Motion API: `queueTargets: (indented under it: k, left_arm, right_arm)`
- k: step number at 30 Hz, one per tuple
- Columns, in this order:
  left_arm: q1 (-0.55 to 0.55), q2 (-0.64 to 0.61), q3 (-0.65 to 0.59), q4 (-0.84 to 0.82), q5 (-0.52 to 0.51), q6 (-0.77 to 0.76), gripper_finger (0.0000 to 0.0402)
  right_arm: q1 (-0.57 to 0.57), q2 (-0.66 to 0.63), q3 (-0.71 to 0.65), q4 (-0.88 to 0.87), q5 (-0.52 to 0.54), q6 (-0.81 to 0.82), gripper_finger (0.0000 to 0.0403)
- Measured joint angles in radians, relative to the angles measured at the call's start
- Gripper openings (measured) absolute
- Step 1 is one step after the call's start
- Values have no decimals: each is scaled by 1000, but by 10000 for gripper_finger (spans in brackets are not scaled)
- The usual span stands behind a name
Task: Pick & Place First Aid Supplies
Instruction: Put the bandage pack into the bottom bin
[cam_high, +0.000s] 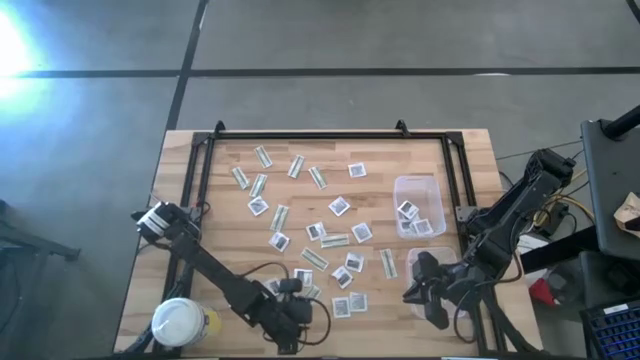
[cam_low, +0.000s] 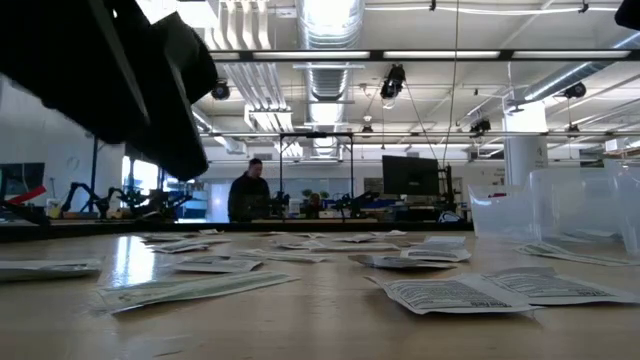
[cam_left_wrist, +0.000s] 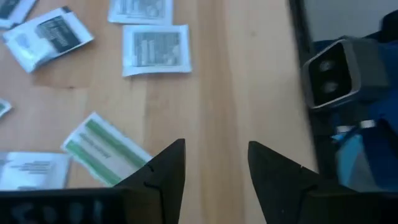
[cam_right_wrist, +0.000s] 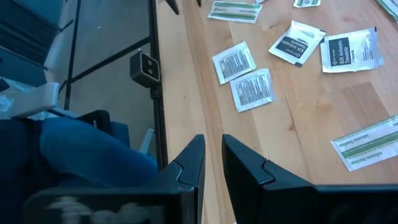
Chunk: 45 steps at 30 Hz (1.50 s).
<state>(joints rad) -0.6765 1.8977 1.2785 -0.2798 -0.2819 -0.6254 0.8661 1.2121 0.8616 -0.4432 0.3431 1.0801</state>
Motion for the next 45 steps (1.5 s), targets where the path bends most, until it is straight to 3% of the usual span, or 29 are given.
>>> queueTargets:
  k: [13, 39, 45]
  left_arm:
    - [1, 47, -7, -76, -98, -58, 162]
    - [1, 47, -67, -78, -82, -110, 163]
    - [5, 41, -123, -70, -94, -217, 163]
  right_arm:
    - [0, 0, 0, 1, 0, 0, 52]
    - [0, 0, 0, 5, 0, 0, 52]
    - [0, 0, 0, 6, 0, 0, 52]
